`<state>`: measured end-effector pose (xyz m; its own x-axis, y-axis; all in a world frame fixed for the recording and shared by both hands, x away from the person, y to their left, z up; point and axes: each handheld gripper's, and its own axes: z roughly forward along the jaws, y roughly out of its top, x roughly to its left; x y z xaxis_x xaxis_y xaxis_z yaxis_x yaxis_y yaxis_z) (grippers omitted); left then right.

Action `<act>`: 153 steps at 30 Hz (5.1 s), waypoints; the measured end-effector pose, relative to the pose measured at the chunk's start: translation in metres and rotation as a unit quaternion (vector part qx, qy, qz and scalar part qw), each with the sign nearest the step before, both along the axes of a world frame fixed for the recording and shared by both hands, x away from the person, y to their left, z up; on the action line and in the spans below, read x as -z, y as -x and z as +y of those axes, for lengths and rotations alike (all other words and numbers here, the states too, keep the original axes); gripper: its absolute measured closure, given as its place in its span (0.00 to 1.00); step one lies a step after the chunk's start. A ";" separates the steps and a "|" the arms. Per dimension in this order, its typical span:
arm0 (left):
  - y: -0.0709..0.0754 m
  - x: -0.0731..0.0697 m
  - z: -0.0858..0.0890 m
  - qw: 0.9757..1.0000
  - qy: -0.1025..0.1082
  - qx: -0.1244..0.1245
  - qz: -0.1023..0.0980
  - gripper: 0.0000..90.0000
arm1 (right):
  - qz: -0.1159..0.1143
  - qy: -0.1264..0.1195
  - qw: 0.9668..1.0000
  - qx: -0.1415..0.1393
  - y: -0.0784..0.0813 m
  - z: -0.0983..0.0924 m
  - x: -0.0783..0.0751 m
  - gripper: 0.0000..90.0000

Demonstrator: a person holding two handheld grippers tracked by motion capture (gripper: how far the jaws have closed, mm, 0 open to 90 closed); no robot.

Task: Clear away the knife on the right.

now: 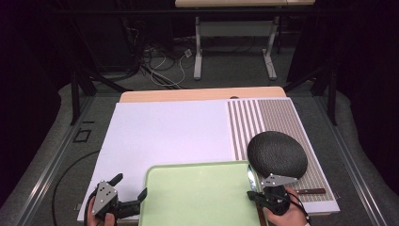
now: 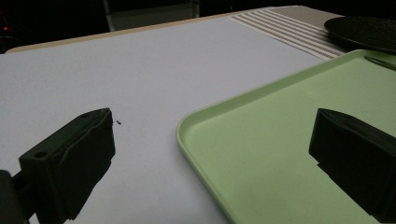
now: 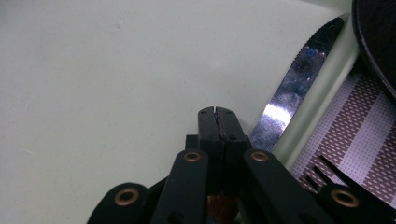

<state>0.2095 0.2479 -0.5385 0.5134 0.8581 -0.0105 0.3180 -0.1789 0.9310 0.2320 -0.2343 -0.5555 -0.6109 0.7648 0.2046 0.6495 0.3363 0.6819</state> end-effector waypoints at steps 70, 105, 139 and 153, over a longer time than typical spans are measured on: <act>0.001 0.000 0.001 1.000 -0.001 -0.006 0.002 0.01 | -0.023 0.021 0.971 0.237 0.003 -0.164 -0.019 1.00; 0.002 0.000 0.001 1.000 -0.001 -0.008 0.002 0.01 | 0.015 0.030 0.970 0.241 0.016 -0.172 -0.008 0.99; 0.002 0.001 0.001 1.000 -0.005 -0.015 0.005 0.01 | -0.020 0.079 0.995 0.055 0.003 -0.154 -0.038 0.58; 0.002 0.001 0.001 1.000 -0.008 -0.016 0.004 0.01 | -0.036 0.086 0.995 0.042 -0.011 -0.153 -0.041 0.45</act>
